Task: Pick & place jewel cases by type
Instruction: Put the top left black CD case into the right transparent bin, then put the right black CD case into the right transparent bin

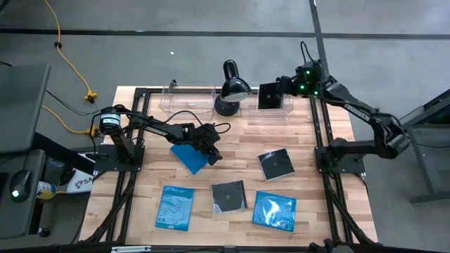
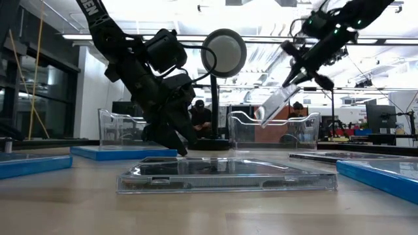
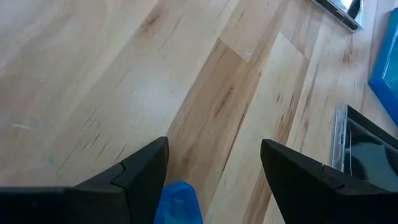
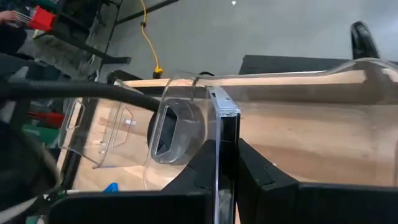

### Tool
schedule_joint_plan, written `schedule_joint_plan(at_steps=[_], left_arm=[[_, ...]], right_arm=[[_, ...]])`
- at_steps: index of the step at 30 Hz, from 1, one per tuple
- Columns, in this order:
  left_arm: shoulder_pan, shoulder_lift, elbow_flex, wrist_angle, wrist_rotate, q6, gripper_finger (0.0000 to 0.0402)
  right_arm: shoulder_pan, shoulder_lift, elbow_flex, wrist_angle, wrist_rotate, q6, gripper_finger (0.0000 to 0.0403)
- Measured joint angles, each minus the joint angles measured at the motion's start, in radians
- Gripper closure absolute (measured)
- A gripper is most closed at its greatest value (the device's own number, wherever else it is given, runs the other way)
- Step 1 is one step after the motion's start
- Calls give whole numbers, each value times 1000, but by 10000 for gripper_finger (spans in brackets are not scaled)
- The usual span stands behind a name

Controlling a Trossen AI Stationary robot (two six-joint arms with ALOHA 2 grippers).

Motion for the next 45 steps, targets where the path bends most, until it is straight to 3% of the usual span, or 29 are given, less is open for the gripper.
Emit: schedule_joint_plan(at_steps=[15, 23, 38, 45], left_arm=[[0, 0, 0, -1, 9, 5, 147], [0, 0, 0, -1, 20, 5, 147], [0, 0, 0, -1, 20, 4, 147], [0, 0, 0, 0, 24, 3, 147]], right_arm=[[-4, 250, 0, 163, -122, 25, 383], [-4, 235, 0, 162, -124, -79, 329], [-48, 231, 1, 177, -143, -123, 197], [-109, 171, 1, 246, -228, -108, 179]])
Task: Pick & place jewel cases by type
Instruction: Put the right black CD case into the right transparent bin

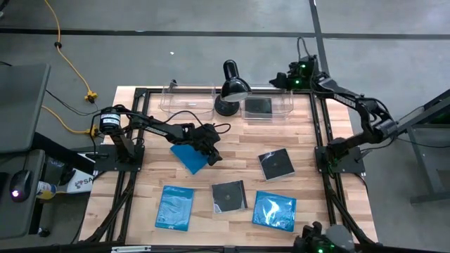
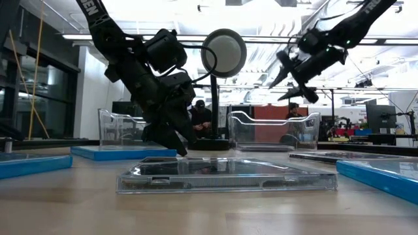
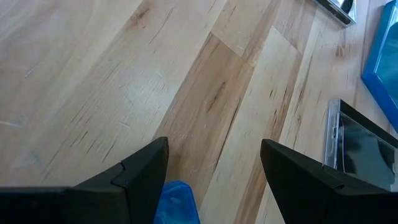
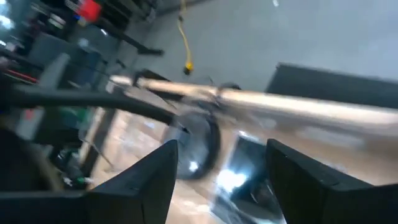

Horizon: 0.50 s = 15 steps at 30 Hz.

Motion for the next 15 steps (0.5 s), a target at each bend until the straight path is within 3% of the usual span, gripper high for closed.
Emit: schedule_joint_plan(at_steps=[15], left_arm=[[0, 0, 0, 12, -1, 0, 147]], right_arm=[[-58, -382, 0, 19, -93, 7, 179]])
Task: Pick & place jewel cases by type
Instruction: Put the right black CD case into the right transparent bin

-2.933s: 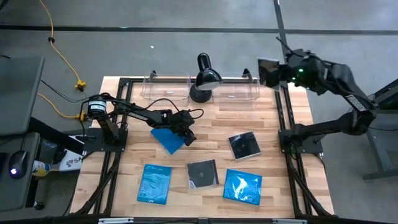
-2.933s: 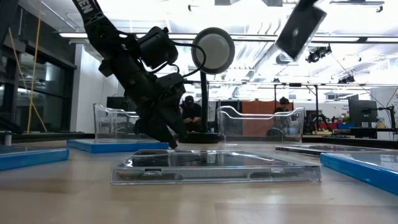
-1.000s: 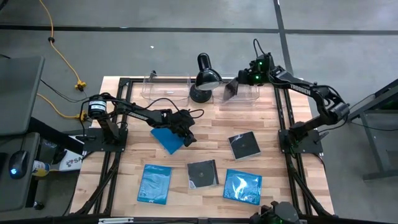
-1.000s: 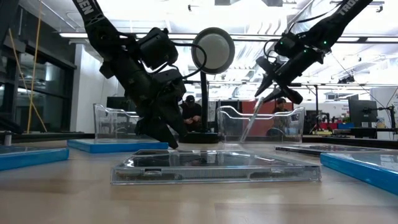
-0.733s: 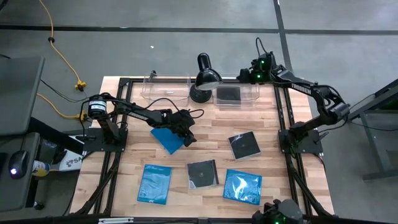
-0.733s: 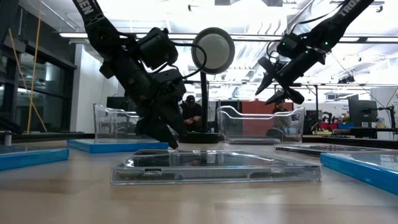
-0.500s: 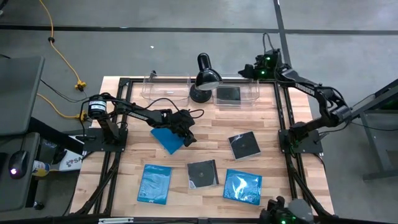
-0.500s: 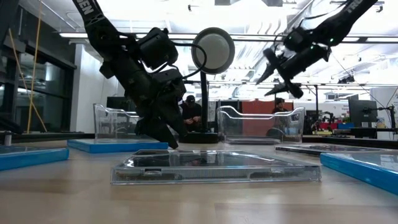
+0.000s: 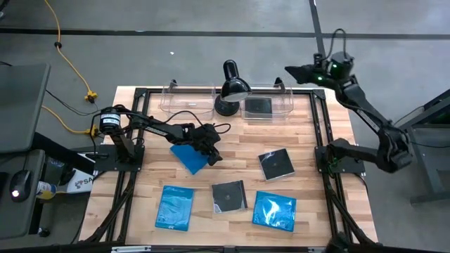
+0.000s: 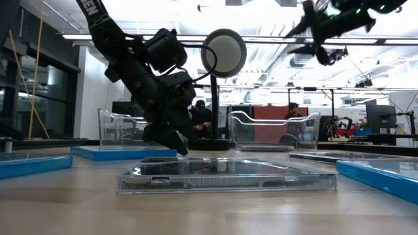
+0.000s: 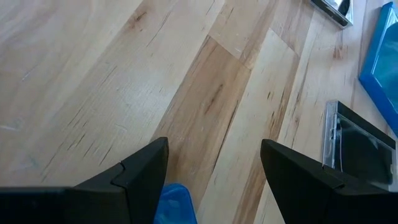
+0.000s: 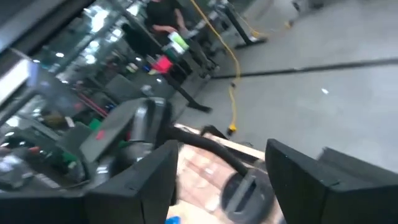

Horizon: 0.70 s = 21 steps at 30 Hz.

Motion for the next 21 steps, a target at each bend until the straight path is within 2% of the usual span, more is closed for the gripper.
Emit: schedule_joint_plan(at_steps=[5, 11, 17, 21], left_arm=[[0, 0, 0, 50, 8, -12, 147], [0, 0, 0, 196, 73, -40, 147], [0, 0, 0, 287, 117, -139, 147], [0, 0, 0, 291, 128, -284, 147]], right_arm=[[1, -120, 0, -69, -50, 19, 179], [49, -225, 1, -323, -54, -60, 179], [105, -282, 0, -548, 14, -117, 179], [156, -298, 0, -726, 83, -118, 179]])
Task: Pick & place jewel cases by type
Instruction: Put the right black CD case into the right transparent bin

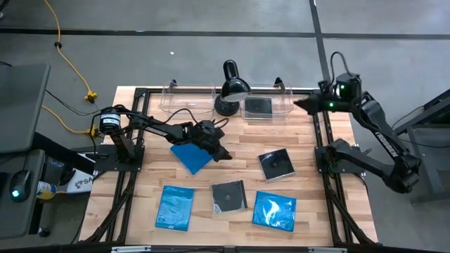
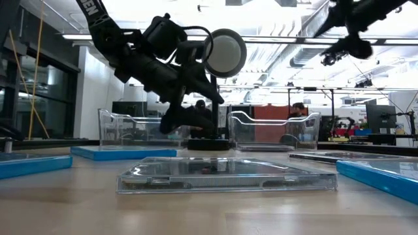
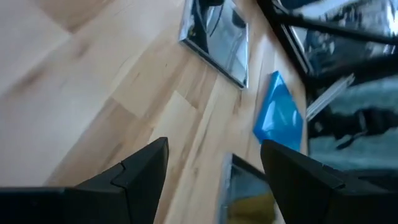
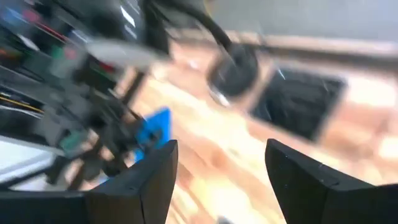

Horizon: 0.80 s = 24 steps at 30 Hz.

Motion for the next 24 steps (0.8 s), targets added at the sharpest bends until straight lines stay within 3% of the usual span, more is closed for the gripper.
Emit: schedule_joint_plan(at_steps=[10, 24], left_arm=[[0, 9, 1, 1, -52, -222, 147], [-13, 10, 5, 46, -215, -425, 147]], right_arm=[[176, 0, 0, -341, 217, 49, 179], [419, 0, 0, -463, 475, 284, 179]])
